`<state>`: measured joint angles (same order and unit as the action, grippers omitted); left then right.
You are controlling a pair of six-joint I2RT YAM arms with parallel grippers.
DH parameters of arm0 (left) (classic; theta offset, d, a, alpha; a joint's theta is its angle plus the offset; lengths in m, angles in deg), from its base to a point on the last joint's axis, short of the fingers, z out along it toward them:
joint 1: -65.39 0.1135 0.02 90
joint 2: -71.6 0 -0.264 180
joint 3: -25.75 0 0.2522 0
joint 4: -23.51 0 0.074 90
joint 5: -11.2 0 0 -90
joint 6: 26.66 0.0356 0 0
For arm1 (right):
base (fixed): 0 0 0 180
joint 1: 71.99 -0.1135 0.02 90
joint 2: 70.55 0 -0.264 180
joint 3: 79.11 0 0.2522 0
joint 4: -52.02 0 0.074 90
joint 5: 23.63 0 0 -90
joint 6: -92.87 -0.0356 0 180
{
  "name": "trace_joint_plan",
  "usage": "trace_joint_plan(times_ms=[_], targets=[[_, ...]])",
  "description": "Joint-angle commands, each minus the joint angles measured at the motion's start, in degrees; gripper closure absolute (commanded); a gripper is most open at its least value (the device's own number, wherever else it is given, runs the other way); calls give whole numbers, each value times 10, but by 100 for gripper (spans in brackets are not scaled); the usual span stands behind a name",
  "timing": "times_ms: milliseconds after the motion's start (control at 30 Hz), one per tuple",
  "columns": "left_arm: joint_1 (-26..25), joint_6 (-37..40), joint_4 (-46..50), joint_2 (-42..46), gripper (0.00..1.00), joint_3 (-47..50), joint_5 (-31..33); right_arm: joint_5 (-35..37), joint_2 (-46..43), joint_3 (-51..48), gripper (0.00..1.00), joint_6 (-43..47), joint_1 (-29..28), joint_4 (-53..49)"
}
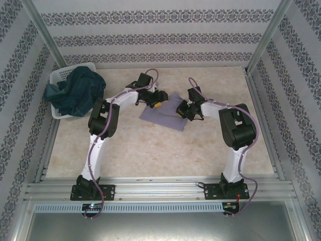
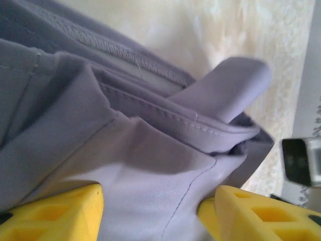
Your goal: Fold and stack the skirts
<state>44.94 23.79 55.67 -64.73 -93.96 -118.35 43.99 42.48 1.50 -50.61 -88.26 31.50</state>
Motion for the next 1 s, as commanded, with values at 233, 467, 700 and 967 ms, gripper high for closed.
trace_joint_plan(times_ms=[233, 467, 700, 967], targets=[[10, -15, -14, 10, 31, 75, 30, 103, -100, -27, 38, 114, 33, -119], [10, -35, -40, 13, 30, 82, 14, 33, -83, -31, 36, 112, 33, -147], [10, -36, -45, 13, 30, 94, 13, -20, -51, -32, 46, 91, 31, -107], [15, -30, -29, 31, 30, 87, 12, -34, -28, -7, 89, 91, 40, -72]])
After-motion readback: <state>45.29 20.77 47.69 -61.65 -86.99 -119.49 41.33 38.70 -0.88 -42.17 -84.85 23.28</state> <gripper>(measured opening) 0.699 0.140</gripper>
